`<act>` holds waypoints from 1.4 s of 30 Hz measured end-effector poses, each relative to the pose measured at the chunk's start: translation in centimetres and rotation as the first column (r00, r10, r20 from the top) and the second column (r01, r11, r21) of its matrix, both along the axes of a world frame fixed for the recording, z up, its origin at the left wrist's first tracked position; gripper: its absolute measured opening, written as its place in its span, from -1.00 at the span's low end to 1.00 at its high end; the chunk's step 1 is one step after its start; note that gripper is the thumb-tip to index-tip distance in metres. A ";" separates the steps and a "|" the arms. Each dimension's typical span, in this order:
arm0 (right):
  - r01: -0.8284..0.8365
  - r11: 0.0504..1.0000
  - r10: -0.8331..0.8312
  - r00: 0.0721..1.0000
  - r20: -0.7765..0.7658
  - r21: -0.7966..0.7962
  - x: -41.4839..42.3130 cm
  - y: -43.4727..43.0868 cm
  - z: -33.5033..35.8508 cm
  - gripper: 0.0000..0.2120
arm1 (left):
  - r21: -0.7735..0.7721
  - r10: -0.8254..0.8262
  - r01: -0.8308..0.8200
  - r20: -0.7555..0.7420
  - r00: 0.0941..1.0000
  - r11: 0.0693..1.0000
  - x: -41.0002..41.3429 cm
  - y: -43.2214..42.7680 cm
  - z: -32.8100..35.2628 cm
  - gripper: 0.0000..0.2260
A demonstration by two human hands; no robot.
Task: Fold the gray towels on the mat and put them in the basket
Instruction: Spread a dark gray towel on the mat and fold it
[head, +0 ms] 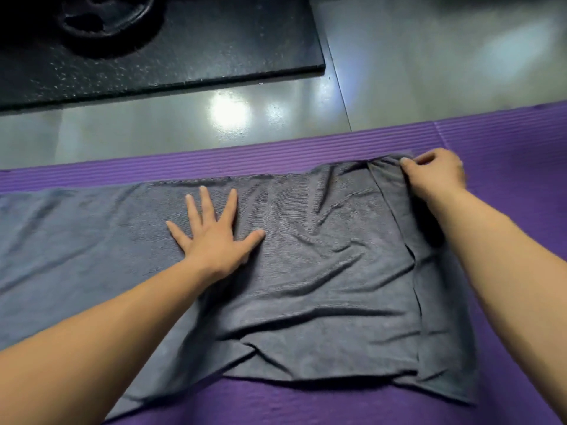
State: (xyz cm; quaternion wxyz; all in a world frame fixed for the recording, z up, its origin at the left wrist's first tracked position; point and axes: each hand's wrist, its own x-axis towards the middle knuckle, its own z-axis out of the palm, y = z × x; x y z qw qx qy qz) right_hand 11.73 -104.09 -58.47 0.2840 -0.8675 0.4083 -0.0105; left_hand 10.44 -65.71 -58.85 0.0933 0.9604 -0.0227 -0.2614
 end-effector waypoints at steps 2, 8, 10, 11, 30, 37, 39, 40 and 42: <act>-0.097 0.995 0.097 0.995 0.019 -0.003 0.1 -0.2 0.0 -0.77 | 0.006 -0.003 0.003 0.004 1.000 1.000 0.0 -0.1 -0.1 -0.12; -0.044 0.996 0.055 0.987 0.154 -0.074 0.0 -2.3 0.1 -0.82 | 0.038 0.046 -0.046 0.012 0.999 0.998 0.5 -1.2 0.2 -0.14; -0.065 0.997 0.072 0.983 0.170 -0.047 -0.3 -2.7 -0.1 -0.79 | 0.031 0.076 -0.077 0.012 0.997 0.997 1.4 -1.9 0.4 -0.15; -0.075 0.997 0.079 0.982 0.173 -0.032 -0.6 -2.8 0.0 -0.75 | 0.026 0.086 -0.086 0.006 0.996 0.996 1.8 -2.2 0.4 -0.15; 0.091 0.994 -0.085 0.991 -0.103 0.056 -28.9 6.0 1.3 -0.74 | -0.078 -0.255 0.268 0.145 0.956 0.960 -16.8 1.0 0.9 -0.29; 0.037 0.996 -0.041 0.998 -0.041 -0.079 -29.6 5.5 1.3 -0.78 | -0.006 -0.283 0.285 0.094 0.954 0.958 -15.8 1.2 1.9 -0.22; -0.025 0.993 0.016 0.996 -0.083 -0.114 -30.4 4.0 1.5 -0.76 | 0.030 -0.316 0.315 0.063 0.947 0.949 -15.9 1.4 2.0 -0.28; -0.049 0.991 0.036 0.994 -0.104 -0.123 -30.8 3.2 1.5 -0.76 | 0.048 -0.334 0.332 0.040 0.942 0.942 -16.1 1.5 2.0 -0.30; -0.082 0.991 0.066 0.988 -0.140 -0.109 -31.5 2.0 1.8 -0.77 | 0.074 -0.358 0.356 0.012 0.934 0.932 -16.5 1.5 2.1 -0.28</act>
